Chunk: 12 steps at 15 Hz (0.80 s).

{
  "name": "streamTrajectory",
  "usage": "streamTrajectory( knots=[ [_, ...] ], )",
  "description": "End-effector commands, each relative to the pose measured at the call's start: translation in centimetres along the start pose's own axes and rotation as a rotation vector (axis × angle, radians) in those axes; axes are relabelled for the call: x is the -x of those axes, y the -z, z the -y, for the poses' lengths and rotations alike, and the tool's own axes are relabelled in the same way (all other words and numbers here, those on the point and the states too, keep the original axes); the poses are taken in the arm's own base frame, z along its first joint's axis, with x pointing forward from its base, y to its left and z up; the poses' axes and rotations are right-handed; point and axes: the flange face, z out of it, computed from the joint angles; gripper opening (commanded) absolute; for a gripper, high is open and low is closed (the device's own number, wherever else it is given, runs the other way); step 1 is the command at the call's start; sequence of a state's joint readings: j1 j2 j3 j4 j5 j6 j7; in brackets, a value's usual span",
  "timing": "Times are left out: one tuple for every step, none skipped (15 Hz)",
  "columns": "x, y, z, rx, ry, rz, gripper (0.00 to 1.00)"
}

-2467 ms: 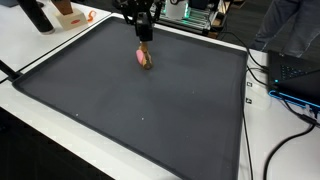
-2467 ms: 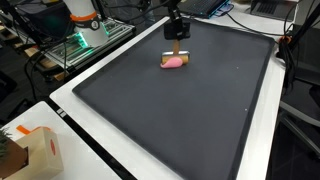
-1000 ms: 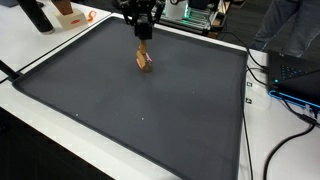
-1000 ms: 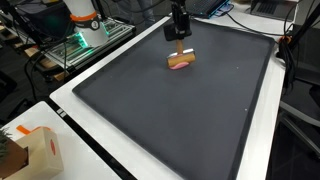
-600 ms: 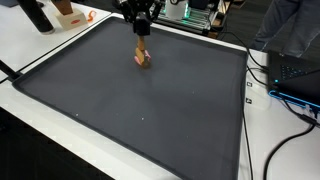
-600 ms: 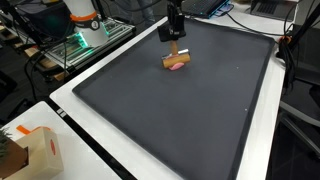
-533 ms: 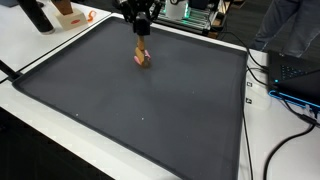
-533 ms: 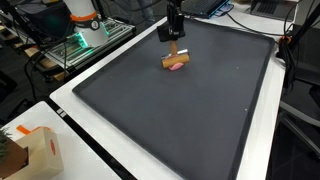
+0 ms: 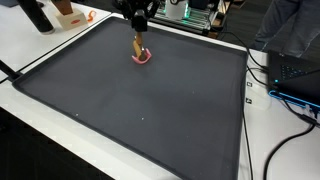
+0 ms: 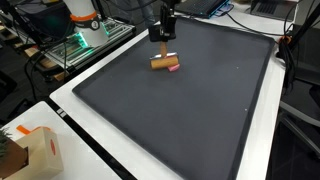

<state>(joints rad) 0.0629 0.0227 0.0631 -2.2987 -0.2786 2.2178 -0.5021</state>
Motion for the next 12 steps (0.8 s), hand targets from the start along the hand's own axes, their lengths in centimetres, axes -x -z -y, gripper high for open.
streamTrajectory(
  knots=[
    [1.8,-0.8,0.0,-0.005,-0.019,0.118,0.23],
    [2.0,-0.5,0.0,-0.002,-0.026,0.126,0.23],
    [2.4,-0.1,-0.1,0.005,-0.038,0.138,0.23],
    [2.8,0.2,-0.2,0.01,-0.047,0.15,0.23],
    [3.2,0.4,-0.2,0.011,-0.056,0.167,0.23],
    [3.6,0.8,-0.3,0.016,-0.067,0.18,0.23],
    [3.9,1.2,-0.3,0.018,-0.074,0.187,0.23],
    [4.2,1.6,-0.3,0.019,-0.081,0.189,0.23],
    [4.4,2.3,-0.3,0.019,-0.092,0.187,0.23],
    [4.7,3.0,-0.3,0.022,-0.099,0.184,0.23],
    [5.1,3.9,-0.3,0.022,-0.112,0.174,0.23],
    [5.5,4.7,-0.3,0.023,-0.127,0.168,0.23]
  ],
)
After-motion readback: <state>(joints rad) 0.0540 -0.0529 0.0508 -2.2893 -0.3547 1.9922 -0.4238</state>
